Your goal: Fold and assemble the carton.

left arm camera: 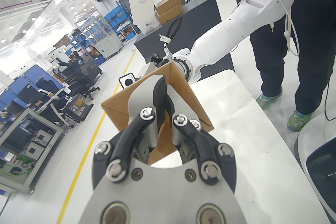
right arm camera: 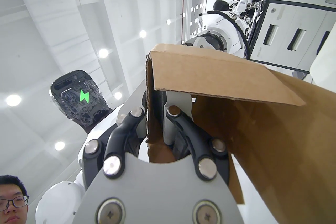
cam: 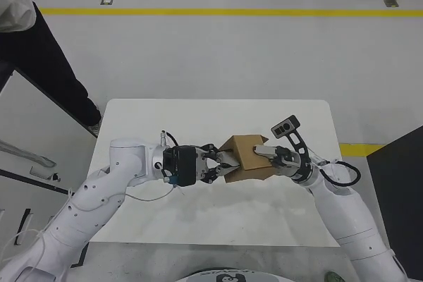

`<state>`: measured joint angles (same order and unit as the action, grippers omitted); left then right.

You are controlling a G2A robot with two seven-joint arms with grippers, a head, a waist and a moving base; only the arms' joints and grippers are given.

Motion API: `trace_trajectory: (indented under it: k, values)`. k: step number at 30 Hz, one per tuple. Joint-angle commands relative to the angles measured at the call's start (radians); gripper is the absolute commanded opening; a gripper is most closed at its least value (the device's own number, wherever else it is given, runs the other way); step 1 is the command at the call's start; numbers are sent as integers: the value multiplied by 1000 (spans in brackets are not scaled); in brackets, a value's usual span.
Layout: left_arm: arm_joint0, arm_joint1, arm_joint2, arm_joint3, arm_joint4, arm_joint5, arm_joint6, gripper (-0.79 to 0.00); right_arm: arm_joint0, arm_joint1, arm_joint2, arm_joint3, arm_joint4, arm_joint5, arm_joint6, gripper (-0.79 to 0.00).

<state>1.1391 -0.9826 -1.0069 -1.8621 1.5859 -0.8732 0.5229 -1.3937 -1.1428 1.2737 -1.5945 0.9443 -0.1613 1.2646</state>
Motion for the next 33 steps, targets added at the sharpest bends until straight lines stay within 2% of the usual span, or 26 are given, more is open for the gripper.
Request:
trace_trajectory:
  k: [1,8,19,33]
  values:
    - [-2,-1,2,1,0,2,0,-785,2,0,-2,2,1,5,7,-785]
    - [-8,-3,7,7,1,5,1,-785,4,0,0,9,1,9,14,-785]
    - [4,5,-50,5,-5,21,-7,-785,-5,1,19,21,14,-3,23,-785]
    - [32,15,-121,9,-38,31,2,-785,-9,-4,41,58,137,-13,96,-785]
